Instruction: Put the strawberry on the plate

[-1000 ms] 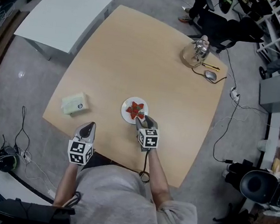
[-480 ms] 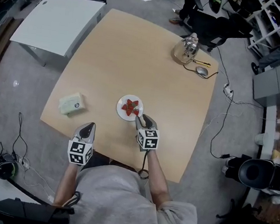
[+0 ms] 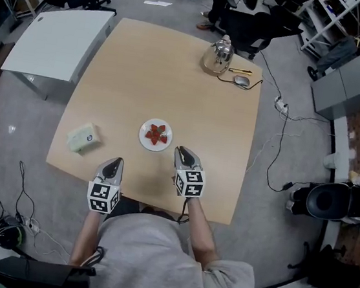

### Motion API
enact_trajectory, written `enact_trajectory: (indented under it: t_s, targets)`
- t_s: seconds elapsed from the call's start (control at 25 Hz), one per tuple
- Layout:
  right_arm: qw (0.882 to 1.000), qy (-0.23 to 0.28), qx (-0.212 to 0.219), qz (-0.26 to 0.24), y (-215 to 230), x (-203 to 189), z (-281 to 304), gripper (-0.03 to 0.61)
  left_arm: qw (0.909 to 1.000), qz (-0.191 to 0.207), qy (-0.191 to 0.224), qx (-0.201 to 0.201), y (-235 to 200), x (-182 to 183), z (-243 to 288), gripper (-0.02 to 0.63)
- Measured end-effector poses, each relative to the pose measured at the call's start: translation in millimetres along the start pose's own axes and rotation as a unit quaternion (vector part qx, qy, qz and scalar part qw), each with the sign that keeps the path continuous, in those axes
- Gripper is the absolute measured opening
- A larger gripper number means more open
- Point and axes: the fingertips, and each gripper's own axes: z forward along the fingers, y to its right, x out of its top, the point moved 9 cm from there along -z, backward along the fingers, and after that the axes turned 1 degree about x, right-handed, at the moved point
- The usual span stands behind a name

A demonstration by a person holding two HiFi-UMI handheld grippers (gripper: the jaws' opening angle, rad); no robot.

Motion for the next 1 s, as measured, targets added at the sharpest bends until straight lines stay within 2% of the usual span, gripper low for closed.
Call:
enact_trajectory:
  t_s: [0.44, 1.0]
  targets:
    - [0.997, 0.051, -0.04, 0.031, 8, 3, -62, 0.014, 0.9984, 0.027, 0.021, -0.045, 33, 12, -1, 0.02]
    - [0.992, 0.087, -0.087, 0.027, 4, -9, -137, 0.008, 0.9935, 0.044, 0.043, -0.096, 75, 18, -7, 0.02]
